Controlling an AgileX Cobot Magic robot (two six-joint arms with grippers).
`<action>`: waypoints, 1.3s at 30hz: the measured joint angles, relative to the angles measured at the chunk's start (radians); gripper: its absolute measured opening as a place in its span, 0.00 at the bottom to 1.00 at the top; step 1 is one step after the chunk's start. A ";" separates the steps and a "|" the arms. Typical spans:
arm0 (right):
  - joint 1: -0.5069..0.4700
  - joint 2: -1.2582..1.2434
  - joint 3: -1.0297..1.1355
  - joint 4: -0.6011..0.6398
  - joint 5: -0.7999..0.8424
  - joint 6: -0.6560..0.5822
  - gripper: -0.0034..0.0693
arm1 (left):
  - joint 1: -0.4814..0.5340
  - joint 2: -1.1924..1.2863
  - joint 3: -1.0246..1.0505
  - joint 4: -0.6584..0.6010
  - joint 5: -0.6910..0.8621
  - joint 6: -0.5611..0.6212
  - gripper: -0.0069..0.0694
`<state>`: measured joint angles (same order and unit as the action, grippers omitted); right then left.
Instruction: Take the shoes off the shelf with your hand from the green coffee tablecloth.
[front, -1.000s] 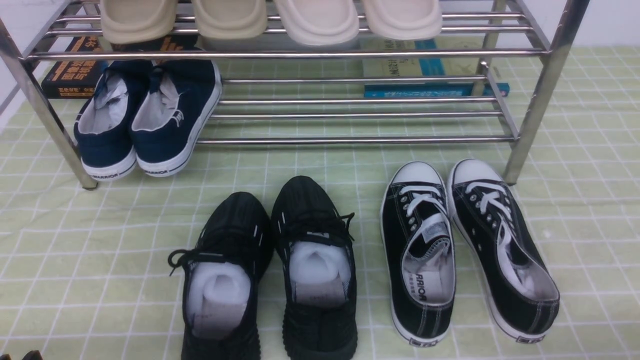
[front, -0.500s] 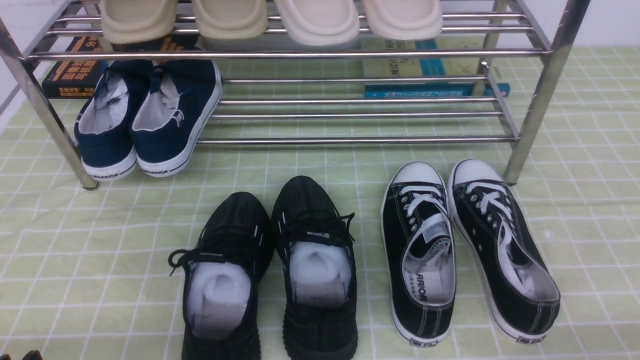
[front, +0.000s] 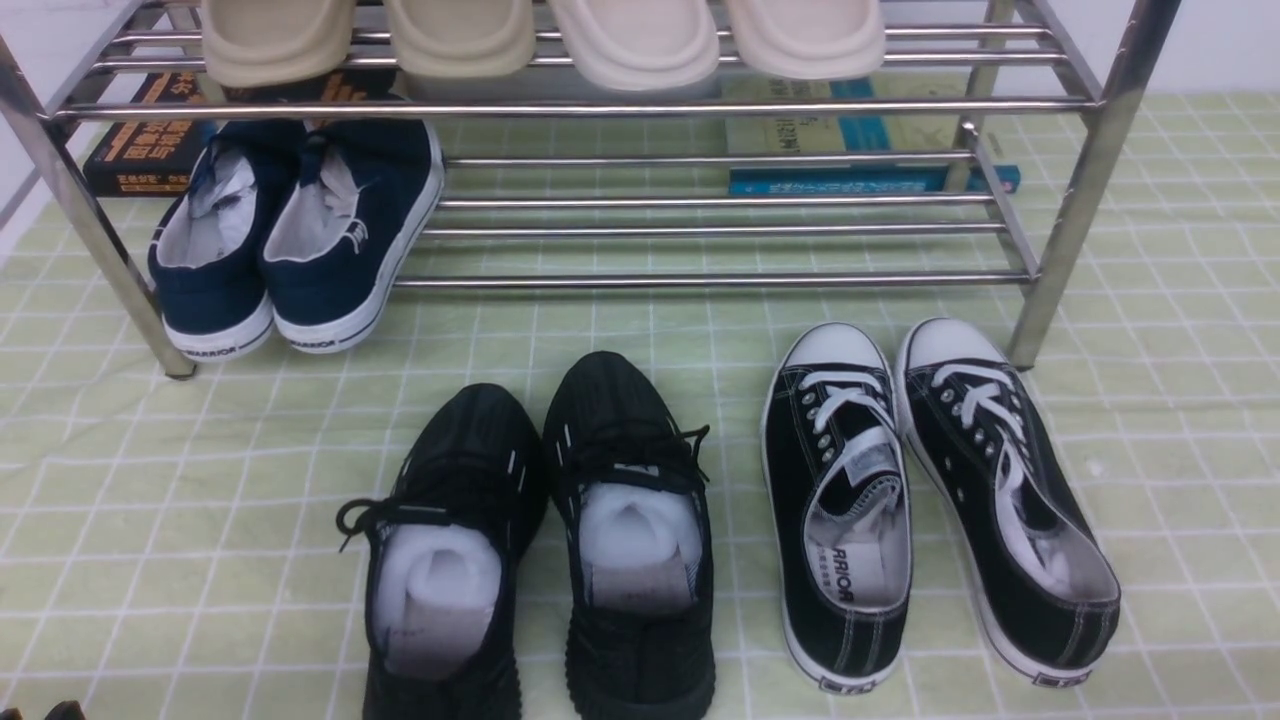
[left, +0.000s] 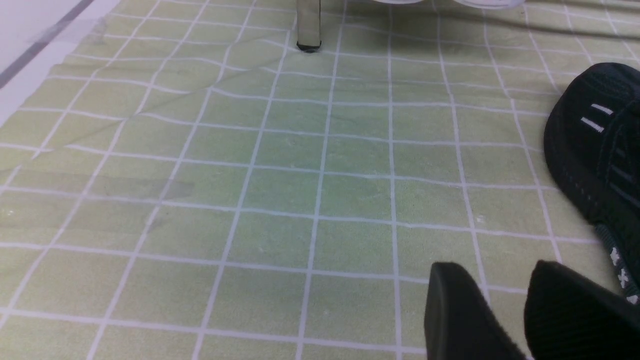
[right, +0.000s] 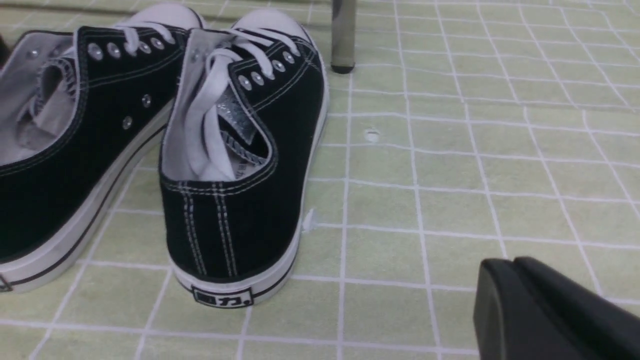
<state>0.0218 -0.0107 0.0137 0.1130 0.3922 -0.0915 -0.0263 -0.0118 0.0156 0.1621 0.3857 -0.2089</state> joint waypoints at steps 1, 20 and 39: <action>0.003 0.000 0.000 0.000 0.000 0.000 0.09 | 0.000 0.000 0.000 0.000 0.000 0.000 0.41; 0.004 0.000 0.000 0.000 0.001 -0.001 0.12 | 0.000 0.000 0.000 0.000 0.000 0.000 0.41; 0.004 0.000 0.000 0.000 0.001 -0.001 0.15 | 0.000 0.000 0.000 0.000 0.000 0.000 0.41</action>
<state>0.0258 -0.0107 0.0137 0.1130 0.3931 -0.0926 -0.0263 -0.0118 0.0156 0.1621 0.3857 -0.2089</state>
